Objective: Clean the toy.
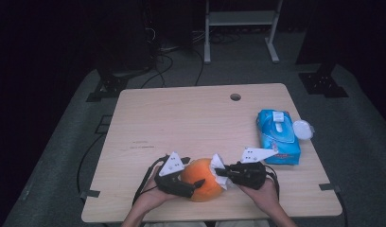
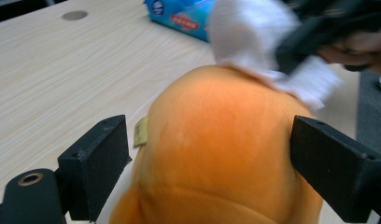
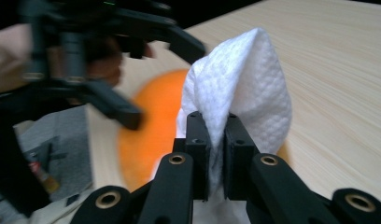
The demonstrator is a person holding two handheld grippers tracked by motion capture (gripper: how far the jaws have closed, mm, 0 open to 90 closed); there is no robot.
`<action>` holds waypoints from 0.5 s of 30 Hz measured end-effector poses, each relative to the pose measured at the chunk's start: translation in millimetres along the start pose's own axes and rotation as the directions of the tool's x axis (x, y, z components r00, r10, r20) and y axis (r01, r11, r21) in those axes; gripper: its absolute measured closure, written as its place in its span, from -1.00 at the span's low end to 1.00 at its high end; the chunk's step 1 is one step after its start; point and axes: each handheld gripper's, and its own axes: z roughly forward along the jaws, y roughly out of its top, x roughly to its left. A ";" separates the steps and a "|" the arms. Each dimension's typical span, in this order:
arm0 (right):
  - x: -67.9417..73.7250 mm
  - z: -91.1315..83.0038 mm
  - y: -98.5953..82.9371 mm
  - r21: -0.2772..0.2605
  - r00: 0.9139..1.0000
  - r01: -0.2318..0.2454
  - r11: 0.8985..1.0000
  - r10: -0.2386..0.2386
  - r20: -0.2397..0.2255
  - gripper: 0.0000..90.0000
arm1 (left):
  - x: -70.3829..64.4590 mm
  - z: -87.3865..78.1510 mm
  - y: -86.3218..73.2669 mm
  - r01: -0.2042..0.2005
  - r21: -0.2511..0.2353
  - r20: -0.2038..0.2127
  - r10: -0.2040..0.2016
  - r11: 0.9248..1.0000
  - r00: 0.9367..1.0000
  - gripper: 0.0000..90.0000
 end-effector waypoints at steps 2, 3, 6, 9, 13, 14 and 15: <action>6.6 2.9 2.9 0.001 0.999 0.032 0.999 -0.032 -0.017 0.82 | -1.3 6.3 -4.2 0.011 0.038 0.015 -0.011 0.999 1.000 -0.64; 9.1 5.4 3.5 0.007 0.999 0.047 0.999 -0.047 -0.014 0.82 | -4.1 8.3 -6.4 -0.014 0.039 0.009 0.013 0.999 1.000 -0.57; 3.1 7.3 -1.2 0.028 1.000 0.023 0.999 -0.023 0.014 0.83 | -8.7 8.5 -4.1 -0.037 0.052 0.005 0.037 0.998 0.999 -0.43; -14.0 1.4 -8.1 0.021 0.997 -0.045 0.999 0.044 0.069 0.82 | -12.5 6.8 -2.9 -0.049 0.059 0.032 0.047 0.997 0.998 -0.41; -17.4 -2.2 -8.7 0.010 0.995 -0.069 0.998 0.068 0.074 0.82 | -13.0 0.6 2.4 -0.064 0.067 0.076 0.059 0.996 0.995 -0.46; -15.4 -1.2 -7.8 0.011 0.996 -0.055 0.998 0.054 0.069 0.82 | -11.0 -1.7 4.1 -0.057 0.059 0.085 0.052 0.997 0.995 -0.51; -13.9 -0.1 -7.4 0.010 0.997 -0.047 0.999 0.046 0.062 0.82 | -6.8 -3.6 5.3 -0.033 0.029 0.085 0.030 0.999 0.996 -0.56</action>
